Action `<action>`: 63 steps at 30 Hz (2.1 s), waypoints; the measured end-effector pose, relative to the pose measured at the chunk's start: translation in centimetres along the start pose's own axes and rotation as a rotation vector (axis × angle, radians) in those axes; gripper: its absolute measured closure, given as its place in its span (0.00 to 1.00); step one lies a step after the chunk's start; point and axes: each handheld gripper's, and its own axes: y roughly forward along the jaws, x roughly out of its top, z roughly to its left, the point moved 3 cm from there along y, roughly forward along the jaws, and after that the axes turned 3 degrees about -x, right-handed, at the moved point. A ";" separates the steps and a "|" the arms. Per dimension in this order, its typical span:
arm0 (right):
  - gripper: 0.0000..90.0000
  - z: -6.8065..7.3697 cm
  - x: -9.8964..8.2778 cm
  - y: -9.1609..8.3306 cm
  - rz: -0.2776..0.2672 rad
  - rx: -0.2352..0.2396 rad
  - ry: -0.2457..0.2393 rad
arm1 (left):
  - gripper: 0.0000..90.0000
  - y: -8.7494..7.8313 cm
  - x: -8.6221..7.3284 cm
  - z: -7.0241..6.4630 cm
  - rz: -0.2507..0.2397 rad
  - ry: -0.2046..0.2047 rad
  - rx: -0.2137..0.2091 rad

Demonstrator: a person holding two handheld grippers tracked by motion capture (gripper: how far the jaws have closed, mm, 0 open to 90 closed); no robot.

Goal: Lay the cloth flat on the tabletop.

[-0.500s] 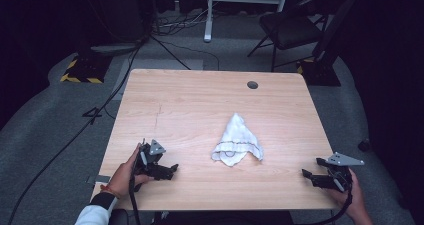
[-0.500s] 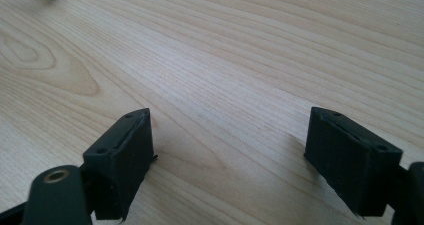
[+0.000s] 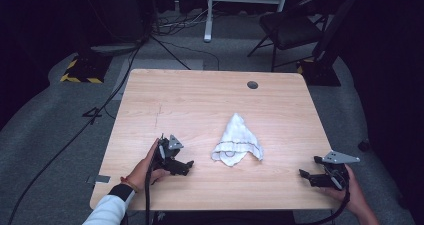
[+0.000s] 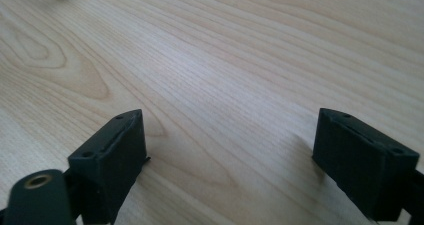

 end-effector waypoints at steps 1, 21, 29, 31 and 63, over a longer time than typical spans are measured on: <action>0.12 0.1 0.2 0.2 -0.003 -0.008 -0.028 | 0.00 0.0 0.0 0.0 0.000 0.000 0.000; 0.41 3.0 5.1 2.0 -0.012 0.081 -0.185 | 0.00 1.3 1.4 -1.0 0.011 0.149 -0.126; 0.47 6.7 8.6 4.4 -0.024 0.157 -0.287 | 0.00 3.0 3.3 -2.1 0.011 0.167 -0.143; 0.48 7.3 9.1 5.1 -0.031 0.183 -0.286 | 0.00 3.4 3.7 -2.3 0.012 0.170 -0.147; 0.94 8.8 10.3 5.9 -0.071 0.161 -0.338 | 0.85 4.2 6.7 -2.6 -0.060 0.204 -0.225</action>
